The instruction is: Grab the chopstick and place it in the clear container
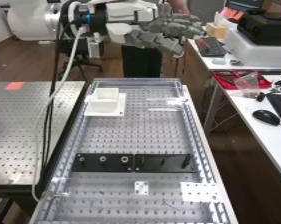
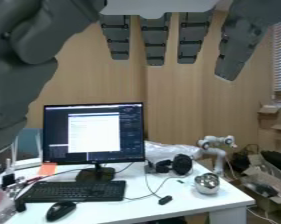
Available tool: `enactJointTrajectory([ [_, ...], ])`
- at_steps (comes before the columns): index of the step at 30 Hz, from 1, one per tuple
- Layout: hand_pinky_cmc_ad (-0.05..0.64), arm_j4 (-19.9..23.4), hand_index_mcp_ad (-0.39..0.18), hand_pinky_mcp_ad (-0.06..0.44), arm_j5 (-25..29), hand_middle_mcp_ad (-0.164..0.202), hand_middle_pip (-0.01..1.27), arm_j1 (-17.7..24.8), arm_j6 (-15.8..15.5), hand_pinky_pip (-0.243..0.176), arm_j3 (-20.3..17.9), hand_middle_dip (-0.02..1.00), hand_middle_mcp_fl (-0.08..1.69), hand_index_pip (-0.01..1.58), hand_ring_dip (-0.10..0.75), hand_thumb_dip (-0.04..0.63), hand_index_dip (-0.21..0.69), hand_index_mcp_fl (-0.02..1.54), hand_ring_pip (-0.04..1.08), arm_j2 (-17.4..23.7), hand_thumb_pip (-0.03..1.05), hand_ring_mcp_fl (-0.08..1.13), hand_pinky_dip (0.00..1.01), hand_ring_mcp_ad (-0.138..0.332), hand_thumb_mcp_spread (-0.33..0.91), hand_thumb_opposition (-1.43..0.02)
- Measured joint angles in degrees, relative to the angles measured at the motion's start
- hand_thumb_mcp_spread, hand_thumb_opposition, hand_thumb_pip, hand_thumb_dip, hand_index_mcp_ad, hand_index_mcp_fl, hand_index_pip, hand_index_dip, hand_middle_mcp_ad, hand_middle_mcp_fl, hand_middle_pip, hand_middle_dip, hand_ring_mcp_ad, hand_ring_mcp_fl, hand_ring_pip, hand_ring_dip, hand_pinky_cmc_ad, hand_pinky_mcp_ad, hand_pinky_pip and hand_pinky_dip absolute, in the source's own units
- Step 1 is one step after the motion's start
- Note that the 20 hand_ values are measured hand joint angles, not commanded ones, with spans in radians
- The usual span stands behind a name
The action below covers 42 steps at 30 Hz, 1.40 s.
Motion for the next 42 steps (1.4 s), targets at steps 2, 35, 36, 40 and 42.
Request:
enactJointTrajectory([
  [2, 0.463, -0.53, -0.065, 0.354, -0.10, 0.119, 0.10, -0.17, 0.09, -0.108, 0.61, 0.19, 0.02, 0.06, 0.086, -0.010, 0.168, 0.04, 0.09, -0.33, 0.50, 0.02, 0.25, 0.176, 0.09, -0.70],
  [35, 0.476, -7.65, -0.082, 0.356, -3.20, 0.110, 0.10, -1.42, -0.14, -0.108, 9.03, 0.19, 0.02, 0.05, 0.079, -0.016, 0.148, 0.04, 0.09, -5.51, 0.56, 0.02, 0.18, 0.173, 0.04, -0.71],
  [36, 0.476, -7.72, -0.079, 0.356, -2.67, 0.110, 0.10, -1.42, -0.14, -0.105, 9.09, 0.19, 0.02, 0.05, 0.079, -0.016, 0.148, 0.04, 0.09, -5.55, 0.56, 0.02, 0.18, 0.173, 0.04, -0.71],
  [40, 0.476, -8.06, -0.065, 0.358, -2.01, 0.115, 0.11, -1.25, -0.43, -0.105, 9.45, 0.19, 0.02, 0.05, 0.079, -0.012, 0.148, 0.04, 0.09, -5.66, 0.56, 0.02, 0.18, 0.182, 0.05, -0.73],
  [42, 0.476, -8.05, -0.080, 0.354, -2.12, 0.108, 0.11, -1.12, -0.62, -0.105, 9.48, 0.19, 0.02, 0.05, 0.079, -0.016, 0.148, 0.04, 0.09, -5.66, 0.56, 0.02, 0.18, 0.176, 0.05, -0.73],
])
